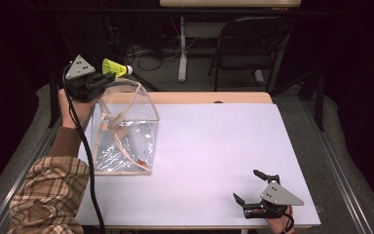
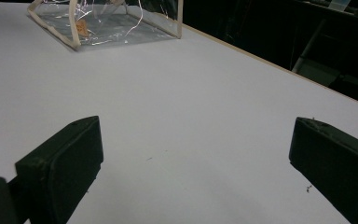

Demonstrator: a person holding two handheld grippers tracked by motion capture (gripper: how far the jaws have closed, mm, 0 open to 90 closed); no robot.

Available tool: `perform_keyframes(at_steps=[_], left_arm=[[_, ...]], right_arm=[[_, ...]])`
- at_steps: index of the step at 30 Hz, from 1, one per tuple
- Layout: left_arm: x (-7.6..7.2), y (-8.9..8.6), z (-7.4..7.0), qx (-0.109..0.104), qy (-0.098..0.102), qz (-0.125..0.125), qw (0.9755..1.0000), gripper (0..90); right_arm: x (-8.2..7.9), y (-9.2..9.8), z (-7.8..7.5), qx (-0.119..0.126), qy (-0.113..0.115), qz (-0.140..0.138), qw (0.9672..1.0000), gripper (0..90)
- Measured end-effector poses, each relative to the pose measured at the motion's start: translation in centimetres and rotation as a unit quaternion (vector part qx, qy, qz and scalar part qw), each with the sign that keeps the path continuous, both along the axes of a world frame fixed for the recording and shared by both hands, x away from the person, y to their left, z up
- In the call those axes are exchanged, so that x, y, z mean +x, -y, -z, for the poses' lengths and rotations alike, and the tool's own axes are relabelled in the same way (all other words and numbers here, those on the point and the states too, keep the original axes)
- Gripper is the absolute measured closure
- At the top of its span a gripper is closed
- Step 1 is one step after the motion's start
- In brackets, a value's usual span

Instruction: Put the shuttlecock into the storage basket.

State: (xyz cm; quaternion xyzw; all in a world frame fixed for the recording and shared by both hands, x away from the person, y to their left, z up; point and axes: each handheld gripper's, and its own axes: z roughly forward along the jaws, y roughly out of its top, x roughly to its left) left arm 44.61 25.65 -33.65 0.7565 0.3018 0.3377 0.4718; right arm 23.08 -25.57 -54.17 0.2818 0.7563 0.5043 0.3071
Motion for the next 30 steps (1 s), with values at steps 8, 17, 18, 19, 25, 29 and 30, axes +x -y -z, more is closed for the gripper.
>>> perform_keyframes(at_steps=[8, 17, 18, 19, 25, 29, 30], left_arm=[[0.3, 0.0, 0.6, 0.005, -0.007, -0.003, 1.0, 89.5], [0.6, -0.3, 1.2, 0.0, -0.014, -0.009, 0.9999, 89.5], [0.7, -0.3, 1.3, 0.0, -0.015, -0.009, 0.9998, 89.5], [0.7, -0.4, 1.4, 0.001, -0.016, -0.01, 0.9998, 89.5], [0.9, -0.6, 1.8, 0.0, -0.024, -0.013, 0.9996, 89.5], [1.0, -0.7, 2.1, 0.003, -0.03, -0.013, 0.9995, 89.5], [1.0, -0.7, 2.2, 0.003, -0.03, -0.013, 0.9995, 89.5]], right_arm=[[0.0, 0.0, 0.0, -0.001, 0.0, 0.0, 1.0, 2.5], [0.0, 0.0, 0.0, 0.001, 0.0, 0.001, 1.0, 2.5], [0.0, 0.0, 0.0, 0.001, 0.0, 0.001, 1.0, 2.5], [0.0, 0.0, 0.0, 0.001, 0.0, 0.001, 1.0, 2.5], [0.0, 0.0, 0.0, 0.001, 0.0, 0.001, 1.0, 2.5], [0.0, 0.0, 0.0, 0.0, 0.0, 0.001, 1.0, 2.5], [0.0, 0.0, 0.0, 0.001, 0.0, 0.001, 1.0, 2.5]])
